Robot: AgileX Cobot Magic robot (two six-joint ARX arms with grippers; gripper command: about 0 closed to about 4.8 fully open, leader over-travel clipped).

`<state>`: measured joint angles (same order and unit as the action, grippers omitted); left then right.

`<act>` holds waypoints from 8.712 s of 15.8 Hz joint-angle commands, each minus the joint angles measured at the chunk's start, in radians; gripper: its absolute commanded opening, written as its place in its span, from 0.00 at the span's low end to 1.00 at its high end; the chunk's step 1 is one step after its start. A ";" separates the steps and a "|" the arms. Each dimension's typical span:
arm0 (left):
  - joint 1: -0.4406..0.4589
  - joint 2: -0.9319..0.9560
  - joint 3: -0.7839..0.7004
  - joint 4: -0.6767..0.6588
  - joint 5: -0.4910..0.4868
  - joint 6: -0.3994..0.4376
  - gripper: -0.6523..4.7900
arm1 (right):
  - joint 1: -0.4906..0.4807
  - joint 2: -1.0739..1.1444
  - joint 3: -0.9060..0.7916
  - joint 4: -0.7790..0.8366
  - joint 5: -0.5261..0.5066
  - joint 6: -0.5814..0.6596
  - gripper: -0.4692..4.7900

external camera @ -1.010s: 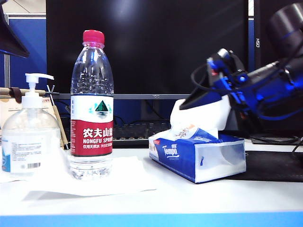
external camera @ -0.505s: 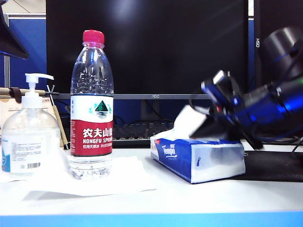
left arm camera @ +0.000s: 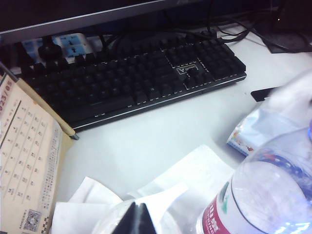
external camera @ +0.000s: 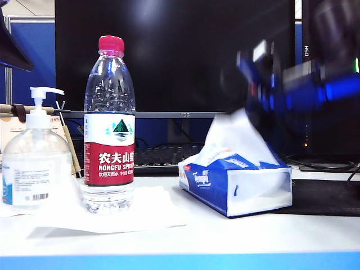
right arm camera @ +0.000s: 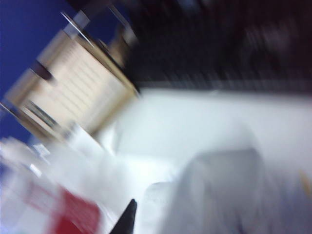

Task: Pull out a tissue from the tissue dispenser, then press the switch of the alcohol sanitizer bottle to drop some sanitizer on the paper tissue, and finally place the treated tissue on the table.

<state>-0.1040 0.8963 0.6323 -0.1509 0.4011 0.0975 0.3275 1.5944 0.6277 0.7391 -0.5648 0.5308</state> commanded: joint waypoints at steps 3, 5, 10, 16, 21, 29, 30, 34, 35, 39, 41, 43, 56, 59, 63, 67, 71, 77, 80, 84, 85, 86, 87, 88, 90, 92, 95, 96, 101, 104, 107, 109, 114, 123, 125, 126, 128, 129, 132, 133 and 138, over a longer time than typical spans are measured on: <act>0.001 -0.002 0.003 0.015 0.004 -0.002 0.11 | -0.026 -0.268 0.301 -0.415 -0.003 -0.082 0.08; 0.001 -0.002 0.003 0.032 0.004 -0.002 0.11 | -0.023 -0.319 0.432 -0.477 -0.066 -0.011 0.08; 0.001 -0.003 0.003 0.041 -0.026 -0.004 0.11 | 0.168 -0.329 0.588 -0.470 -0.079 0.095 0.08; 0.020 -0.009 0.005 0.069 -0.068 -0.003 0.11 | 0.408 -0.259 0.584 -0.472 0.066 0.048 0.08; 0.037 -0.009 0.005 0.067 -0.068 -0.004 0.11 | 0.500 -0.164 0.584 -0.436 0.103 0.049 0.08; 0.051 -0.010 0.005 0.055 -0.072 -0.004 0.11 | 0.552 -0.085 0.583 -0.481 0.197 0.014 0.08; 0.051 -0.010 0.005 0.055 -0.072 -0.003 0.11 | 0.551 -0.061 0.583 -0.481 0.201 0.013 0.08; 0.051 -0.011 0.005 0.055 -0.072 0.000 0.11 | 0.558 -0.005 0.583 -0.537 0.390 -0.089 0.08; 0.052 -0.011 0.005 0.055 -0.075 0.000 0.11 | 0.558 -0.005 0.583 -0.562 0.421 -0.112 0.08; 0.067 -0.011 0.005 0.054 -0.075 0.000 0.11 | 0.561 -0.003 0.582 -0.690 0.547 -0.201 0.08; 0.088 -0.011 0.005 0.054 -0.073 0.000 0.11 | 0.560 0.003 0.554 -0.682 0.544 -0.204 0.08; 0.095 -0.011 0.005 0.054 -0.068 0.000 0.11 | 0.560 0.005 0.520 -0.686 0.541 -0.203 0.08; 0.095 -0.011 0.005 0.054 -0.068 0.000 0.11 | 0.536 0.009 0.529 -0.711 0.502 -0.284 0.08; 0.095 -0.011 0.005 0.053 -0.067 0.000 0.11 | 0.476 0.009 0.529 -0.766 0.541 -0.304 0.08; 0.095 -0.011 0.005 0.036 -0.067 0.000 0.11 | 0.394 0.008 0.530 -0.758 0.541 -0.384 0.08; 0.095 -0.011 0.005 0.036 -0.067 0.000 0.11 | 0.392 0.008 0.541 -0.756 0.544 -0.401 0.08; 0.094 -0.011 0.005 0.037 -0.051 -0.001 0.11 | 0.399 0.005 0.549 -0.708 0.473 -0.393 0.08; 0.092 -0.002 0.004 0.085 0.094 -0.005 0.11 | 0.475 0.010 0.546 -0.655 0.364 -0.240 0.08; 0.092 -0.002 0.004 0.103 0.151 -0.008 0.11 | 0.483 0.022 0.531 -0.671 0.346 -0.234 0.08; 0.086 -0.002 0.003 0.102 0.255 0.000 0.11 | 0.485 0.040 0.517 -0.618 0.290 -0.161 0.08; 0.086 -0.002 0.003 0.100 0.261 0.000 0.11 | 0.485 0.048 0.517 -0.594 0.270 -0.140 0.08; 0.086 -0.001 0.001 0.100 0.262 0.004 0.11 | 0.485 0.059 0.517 -0.561 0.243 -0.115 0.08; 0.086 -0.001 -0.002 0.099 0.261 0.008 0.11 | 0.486 0.066 0.517 -0.540 0.240 -0.100 0.08; 0.087 -0.001 -0.004 0.098 0.261 0.008 0.11 | 0.486 0.072 0.517 -0.534 0.244 -0.082 0.08; 0.086 -0.001 -0.012 0.093 0.248 0.008 0.11 | 0.486 0.080 0.517 -0.528 0.217 -0.064 0.08; 0.086 0.000 -0.026 0.092 0.248 0.008 0.11 | 0.488 0.090 0.517 -0.533 0.198 -0.058 0.08; 0.086 0.010 -0.029 0.089 0.250 0.018 0.11 | 0.493 0.113 0.517 -0.533 0.150 -0.042 0.08; 0.086 0.011 -0.029 0.087 0.250 0.026 0.11 | 0.494 0.120 0.515 -0.533 0.139 -0.026 0.08; 0.086 0.015 -0.029 0.089 0.250 0.026 0.11 | 0.496 0.127 0.465 -0.533 0.139 -0.007 0.08; 0.086 0.015 -0.029 0.088 0.250 0.026 0.11 | 0.497 0.127 0.465 -0.459 0.114 -0.006 0.08; 0.086 0.017 -0.029 0.086 0.251 0.026 0.11 | 0.498 0.127 0.466 -0.412 0.102 0.039 0.08; 0.086 0.022 -0.029 0.086 0.259 0.026 0.11 | 0.499 0.128 0.466 -0.404 0.092 0.042 0.08; 0.086 0.054 -0.029 0.085 0.299 0.022 0.11 | 0.499 0.128 0.468 -0.360 0.091 0.045 0.08; 0.086 0.119 -0.029 0.160 0.293 -0.004 0.11 | 0.499 0.128 0.467 -0.361 0.087 0.044 0.08; 0.085 0.160 -0.029 0.169 0.293 -0.004 0.11 | 0.499 0.128 0.467 -0.361 0.071 0.041 0.08; 0.085 0.169 -0.028 0.173 0.293 -0.004 0.11 | 0.499 0.128 0.467 -0.361 0.065 0.041 0.08; 0.086 0.172 -0.028 0.195 0.292 -0.010 0.11 | 0.498 0.128 0.467 -0.360 0.065 0.040 0.08; 0.086 0.172 -0.028 0.198 0.292 -0.013 0.11 | 0.498 0.128 0.467 -0.361 0.065 0.039 0.08; 0.083 0.183 -0.028 0.193 0.291 -0.019 0.11 | 0.498 0.128 0.467 -0.361 0.069 0.037 0.08; 0.080 0.187 -0.028 0.195 0.291 -0.019 0.11 | 0.498 0.128 0.467 -0.360 0.069 0.036 0.08; 0.048 0.206 -0.029 0.187 0.257 -0.017 0.11 | 0.497 0.134 0.467 -0.361 0.069 0.026 0.08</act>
<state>-0.0536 1.0981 0.6033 0.0525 0.6834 0.0780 0.8227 1.7325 1.0897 0.3607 -0.4934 0.5617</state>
